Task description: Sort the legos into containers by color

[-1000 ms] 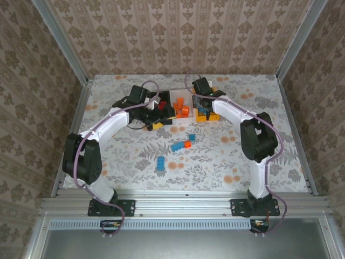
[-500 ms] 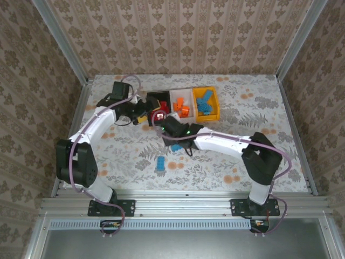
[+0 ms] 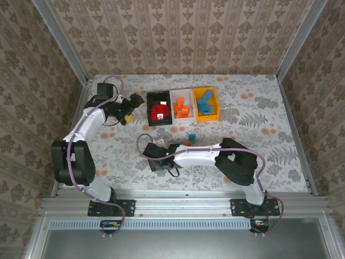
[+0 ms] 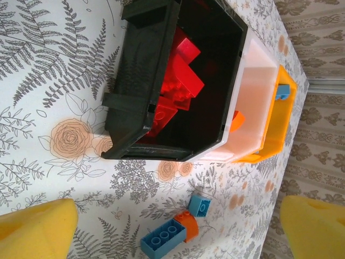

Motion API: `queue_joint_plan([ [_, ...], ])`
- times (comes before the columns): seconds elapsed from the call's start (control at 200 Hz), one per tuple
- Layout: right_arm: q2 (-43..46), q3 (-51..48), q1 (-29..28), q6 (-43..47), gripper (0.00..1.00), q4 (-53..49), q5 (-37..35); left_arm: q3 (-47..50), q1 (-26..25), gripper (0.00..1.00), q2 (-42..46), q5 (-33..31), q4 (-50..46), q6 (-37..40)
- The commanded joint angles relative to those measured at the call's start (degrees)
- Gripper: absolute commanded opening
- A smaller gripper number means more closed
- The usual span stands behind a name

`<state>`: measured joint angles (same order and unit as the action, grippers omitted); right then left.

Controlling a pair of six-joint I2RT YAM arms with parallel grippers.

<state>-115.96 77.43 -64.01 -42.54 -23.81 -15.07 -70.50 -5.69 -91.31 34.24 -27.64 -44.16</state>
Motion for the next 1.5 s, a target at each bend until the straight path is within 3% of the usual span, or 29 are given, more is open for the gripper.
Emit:
queue_joint_plan([
  [0.0,-1.54,2.08,0.04,-3.51,0.65,-0.54,2.01,0.67,-0.34,0.98,1.04,1.37,0.78,-1.1],
  [0.315,-1.58,3.05,0.37,-1.94,0.34,-1.39,-0.47,0.71,-0.54,0.98,1.48,1.88,1.05,-1.37],
  [0.85,5.85,1.55,2.68,5.61,0.31,-0.8,-8.45,0.82,-0.96,0.98,1.78,2.15,1.46,-1.47],
  [1.055,12.09,-0.15,10.37,10.75,0.31,0.13,-11.45,0.73,-2.31,0.98,1.73,2.15,1.97,-1.45],
  [1.215,15.07,-0.82,21.27,15.31,0.32,2.14,-11.57,0.65,-6.0,0.99,0.81,5.23,2.97,-1.12],
  [1.495,4.77,7.86,36.98,21.66,0.33,1.77,-6.51,-0.66,-15.37,0.99,-2.82,7.03,2.48,1.3],
])
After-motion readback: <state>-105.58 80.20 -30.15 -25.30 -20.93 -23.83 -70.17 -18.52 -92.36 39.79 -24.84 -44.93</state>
